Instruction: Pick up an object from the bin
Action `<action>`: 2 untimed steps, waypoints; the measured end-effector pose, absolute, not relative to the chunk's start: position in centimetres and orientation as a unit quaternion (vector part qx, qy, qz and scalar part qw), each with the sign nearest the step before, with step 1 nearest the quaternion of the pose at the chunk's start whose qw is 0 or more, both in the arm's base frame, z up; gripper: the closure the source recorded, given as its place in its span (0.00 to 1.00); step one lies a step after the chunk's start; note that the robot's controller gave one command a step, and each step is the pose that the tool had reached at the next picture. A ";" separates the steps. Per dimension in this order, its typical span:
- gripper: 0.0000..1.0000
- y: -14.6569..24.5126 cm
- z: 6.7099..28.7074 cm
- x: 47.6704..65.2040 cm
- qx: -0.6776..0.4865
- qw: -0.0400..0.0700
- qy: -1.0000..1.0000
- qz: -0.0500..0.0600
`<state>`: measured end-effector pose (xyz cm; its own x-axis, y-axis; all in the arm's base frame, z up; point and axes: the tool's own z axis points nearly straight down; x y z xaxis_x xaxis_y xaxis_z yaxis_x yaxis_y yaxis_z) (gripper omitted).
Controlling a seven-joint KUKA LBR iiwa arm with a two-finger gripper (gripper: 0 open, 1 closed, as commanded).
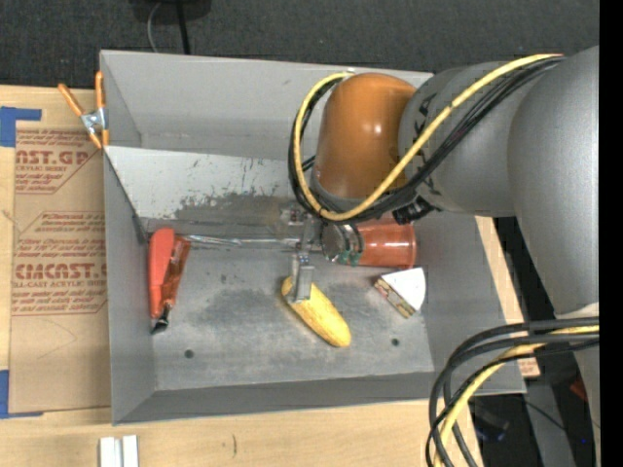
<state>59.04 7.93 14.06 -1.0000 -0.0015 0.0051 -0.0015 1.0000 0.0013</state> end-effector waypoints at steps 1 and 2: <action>0.00 7.9 14.5 59.2 0.000 -0.001 -1.000 -0.001; 0.00 3.6 8.5 54.3 -0.041 0.000 -0.999 -0.002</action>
Offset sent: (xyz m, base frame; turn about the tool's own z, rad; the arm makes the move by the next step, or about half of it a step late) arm -0.0596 -0.0557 -0.0706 0.1047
